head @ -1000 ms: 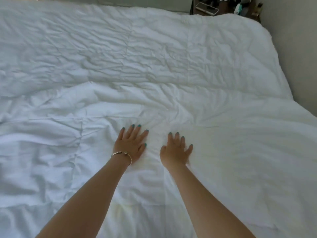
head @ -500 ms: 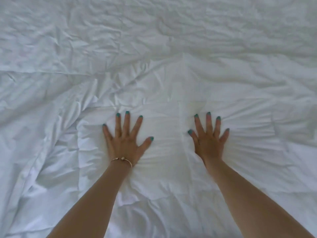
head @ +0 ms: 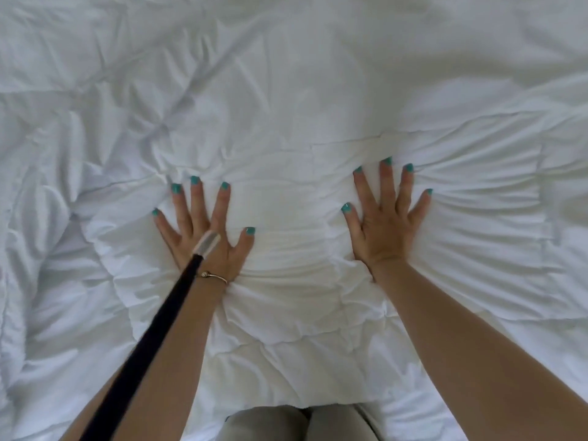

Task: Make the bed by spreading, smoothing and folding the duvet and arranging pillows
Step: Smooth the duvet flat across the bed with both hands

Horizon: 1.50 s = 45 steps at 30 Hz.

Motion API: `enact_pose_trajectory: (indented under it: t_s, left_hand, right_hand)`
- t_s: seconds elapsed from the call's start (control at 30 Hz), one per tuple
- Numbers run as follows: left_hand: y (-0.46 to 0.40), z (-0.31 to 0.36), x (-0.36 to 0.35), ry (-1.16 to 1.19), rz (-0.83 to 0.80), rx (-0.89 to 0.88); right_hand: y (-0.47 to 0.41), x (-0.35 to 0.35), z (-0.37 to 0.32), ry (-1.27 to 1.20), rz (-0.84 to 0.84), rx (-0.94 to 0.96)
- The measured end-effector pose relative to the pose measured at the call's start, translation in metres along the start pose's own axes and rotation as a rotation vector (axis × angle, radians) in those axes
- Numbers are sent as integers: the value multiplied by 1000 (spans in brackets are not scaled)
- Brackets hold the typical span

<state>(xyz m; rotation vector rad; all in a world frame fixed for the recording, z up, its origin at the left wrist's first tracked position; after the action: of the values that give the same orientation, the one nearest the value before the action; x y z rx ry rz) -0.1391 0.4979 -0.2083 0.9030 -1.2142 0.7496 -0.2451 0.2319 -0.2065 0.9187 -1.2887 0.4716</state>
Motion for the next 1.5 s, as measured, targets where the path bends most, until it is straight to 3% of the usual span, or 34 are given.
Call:
enact_pose_trajectory:
  t_s: [0.2, 0.67, 1.07, 1.17, 1.27, 1.37, 1.43, 1.5]
  left_hand:
    - [-2, -3, -2, -41, 146, -21]
    - [-2, 0, 3, -14, 132, -5]
    - [-5, -3, 6, 95, -65, -27]
    - [4, -4, 28, 190, -127, -111]
    - [32, -37, 72, 307, -12, -176]
    - [81, -105, 112, 171, 204, -61]
    - [110, -153, 116, 88, 180, 74]
    - [131, -193, 109, 35, 66, 194]
  right_hand:
    - [2, -1, 1, -72, 78, 22]
    - [-5, -19, 6, -64, 179, 62]
    - [14, 10, -6, 71, 106, -83]
    - [28, 26, -17, -17, 50, -246]
    - [43, 61, -69, -248, 104, -417]
    - [50, 109, -188, -307, 241, -105]
    - [52, 127, -269, -324, 177, 129]
    - [45, 125, -325, -390, 15, 197]
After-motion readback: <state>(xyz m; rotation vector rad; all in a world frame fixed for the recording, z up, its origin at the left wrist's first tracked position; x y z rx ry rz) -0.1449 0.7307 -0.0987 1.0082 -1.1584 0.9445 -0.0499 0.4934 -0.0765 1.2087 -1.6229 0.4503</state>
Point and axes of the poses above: each hand's wrist, its own y-axis away from the middle knuckle, its own x-axis out of the back of the hand, z = x × y, the point moved 7 cm from there along -y, towards the middle knuckle, and after that the axes turned 6 degrees about -x, right-handed, at the moved point
